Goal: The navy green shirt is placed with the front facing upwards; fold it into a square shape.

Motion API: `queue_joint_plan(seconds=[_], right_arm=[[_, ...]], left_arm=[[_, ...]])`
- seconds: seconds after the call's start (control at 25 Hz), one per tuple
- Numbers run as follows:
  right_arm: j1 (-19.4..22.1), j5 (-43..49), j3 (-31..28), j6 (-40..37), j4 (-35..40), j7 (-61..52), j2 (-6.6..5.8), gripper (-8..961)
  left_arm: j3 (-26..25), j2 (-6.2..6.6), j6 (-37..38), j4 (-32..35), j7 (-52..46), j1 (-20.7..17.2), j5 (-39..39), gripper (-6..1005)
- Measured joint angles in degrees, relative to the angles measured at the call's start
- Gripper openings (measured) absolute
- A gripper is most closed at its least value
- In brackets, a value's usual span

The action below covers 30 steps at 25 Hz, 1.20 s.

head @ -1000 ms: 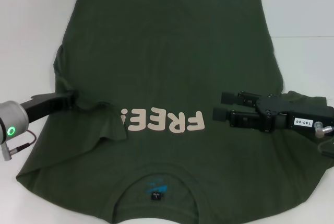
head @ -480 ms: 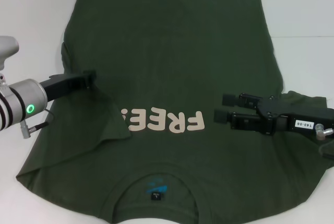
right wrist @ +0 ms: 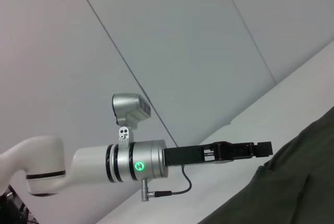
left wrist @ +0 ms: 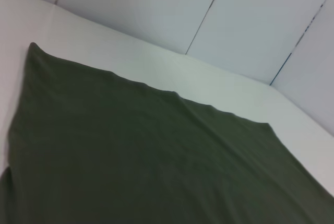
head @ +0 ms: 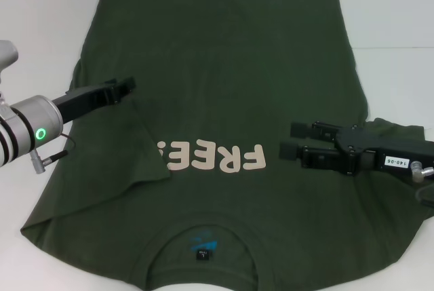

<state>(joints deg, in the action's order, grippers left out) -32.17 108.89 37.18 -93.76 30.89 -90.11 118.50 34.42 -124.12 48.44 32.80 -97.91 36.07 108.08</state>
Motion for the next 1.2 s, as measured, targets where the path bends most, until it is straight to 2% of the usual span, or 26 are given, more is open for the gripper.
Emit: queue_joint_plan(seconds=[0.24,0.32,0.44,0.6,0.76,0.96,1.08,1.2], right_arm=[[0.0,0.0,-0.1,0.3,0.1,0.0,-0.24,882],[0.1,-0.1,-0.3,0.3,0.1,-0.6,-0.60,882],[0.1,-0.1,-0.7,0.1,0.1,-1.6,-1.10,882],[0.5,0.0,-1.3,-0.1,0.3,-6.7,-3.11,884],[1.4,0.7,-0.9,-0.2,0.7,-14.4,-6.18,884],[2.8,4.6,-1.4,0.9,3.9,-24.1,-9.04,883],[4.0,6.8,-1.5,1.7,7.0,-29.4,-9.90,883],[5.4,8.5,-1.9,2.5,9.9,-33.7,-10.16,883]], left_arm=[[-0.4,0.10,5.1,0.5,0.0,-0.7,-1.8,381],[-0.4,0.15,10.1,1.3,0.2,-1.5,-2.7,425],[-0.4,0.20,19.0,3.2,0.7,-3.1,-3.3,547],[-0.3,0.18,31.7,5.0,2.4,-5.4,-3.4,697],[0.1,0.04,41.2,4.8,6.3,-6.8,-2.9,811],[0.7,-0.12,47.3,3.5,12.8,-8.0,-2.4,808],[3.2,-0.17,48.4,3.3,15.7,-8.0,-1.0,806],[5.6,-0.29,48.3,2.9,19.9,-8.2,0.3,805]])
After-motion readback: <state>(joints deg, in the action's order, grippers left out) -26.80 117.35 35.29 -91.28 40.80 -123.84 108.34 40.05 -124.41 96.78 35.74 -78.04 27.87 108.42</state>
